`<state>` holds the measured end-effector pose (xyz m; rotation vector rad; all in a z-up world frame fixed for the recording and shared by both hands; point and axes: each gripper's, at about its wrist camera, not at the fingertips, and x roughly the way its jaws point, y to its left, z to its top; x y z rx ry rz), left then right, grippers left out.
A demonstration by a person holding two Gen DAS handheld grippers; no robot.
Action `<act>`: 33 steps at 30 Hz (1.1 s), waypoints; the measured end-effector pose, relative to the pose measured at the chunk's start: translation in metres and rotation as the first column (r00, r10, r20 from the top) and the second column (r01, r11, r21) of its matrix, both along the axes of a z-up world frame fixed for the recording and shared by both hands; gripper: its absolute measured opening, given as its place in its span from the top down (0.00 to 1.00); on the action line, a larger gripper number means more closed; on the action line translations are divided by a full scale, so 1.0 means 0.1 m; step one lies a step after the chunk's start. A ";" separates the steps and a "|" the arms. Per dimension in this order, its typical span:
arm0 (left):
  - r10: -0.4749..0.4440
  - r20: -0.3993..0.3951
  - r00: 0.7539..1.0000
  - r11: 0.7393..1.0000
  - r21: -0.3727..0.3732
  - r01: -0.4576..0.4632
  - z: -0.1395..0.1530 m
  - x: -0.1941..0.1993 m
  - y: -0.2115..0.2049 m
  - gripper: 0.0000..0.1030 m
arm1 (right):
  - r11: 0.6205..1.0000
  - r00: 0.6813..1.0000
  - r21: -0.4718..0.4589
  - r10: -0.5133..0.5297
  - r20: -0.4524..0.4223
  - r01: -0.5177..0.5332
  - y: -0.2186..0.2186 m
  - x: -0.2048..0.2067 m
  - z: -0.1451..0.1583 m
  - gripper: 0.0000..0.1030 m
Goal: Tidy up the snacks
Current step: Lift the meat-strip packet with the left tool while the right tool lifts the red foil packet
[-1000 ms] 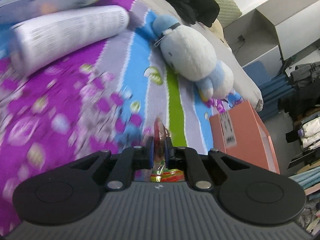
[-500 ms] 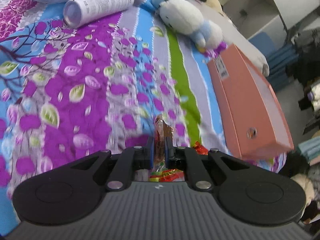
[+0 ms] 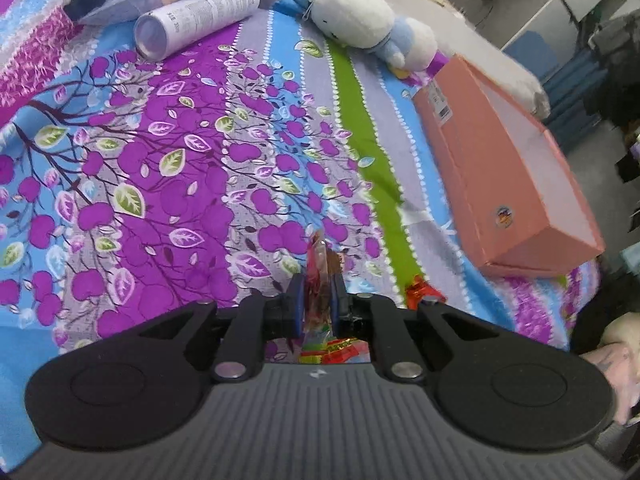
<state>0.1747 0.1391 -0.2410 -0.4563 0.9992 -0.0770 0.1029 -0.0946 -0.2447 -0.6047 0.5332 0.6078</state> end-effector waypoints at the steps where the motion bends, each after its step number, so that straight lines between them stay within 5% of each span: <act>1: 0.004 -0.020 1.000 1.000 0.018 -0.003 -0.01 0.01 -0.01 0.72 | 1.000 1.000 0.008 -0.007 -0.008 0.007 -0.01 0.00 0.00 0.94; 3: 0.022 -0.051 0.998 0.999 0.037 -0.020 -0.03 0.03 -0.02 0.50 | 1.000 1.000 0.018 -0.015 -0.023 0.016 -0.03 0.02 0.00 0.82; 5: 0.033 -0.050 0.998 0.998 0.046 -0.030 -0.03 0.03 -0.01 0.39 | 0.999 0.999 0.039 -0.029 -0.033 0.031 -0.05 0.02 0.01 0.30; 6: 0.037 -0.047 0.998 0.998 0.054 -0.034 -0.02 0.02 -0.01 0.31 | 0.998 0.999 0.061 -0.031 -0.033 0.033 -0.07 0.02 0.02 0.24; 9: 0.050 -0.045 0.998 0.995 0.085 -0.046 0.00 0.00 -0.02 0.17 | 0.992 0.995 0.113 -0.050 -0.083 0.059 -0.11 0.06 0.05 0.22; 20: 0.095 -0.054 0.994 0.987 0.133 -0.087 -0.01 -0.04 -0.05 0.08 | 0.883 0.931 0.312 -0.292 -0.222 0.351 -0.32 0.42 0.02 0.22; 27: 0.119 -0.053 0.991 0.978 0.179 -0.108 0.00 -0.05 -0.09 0.06 | 0.846 0.882 0.296 -0.351 -0.315 0.443 -0.29 0.61 -0.22 0.22; 33: 0.130 -0.056 0.990 0.978 0.173 -0.119 -0.01 -0.05 -0.11 0.06 | 0.858 0.877 0.258 -0.357 -0.322 0.444 -0.20 0.62 -0.34 0.19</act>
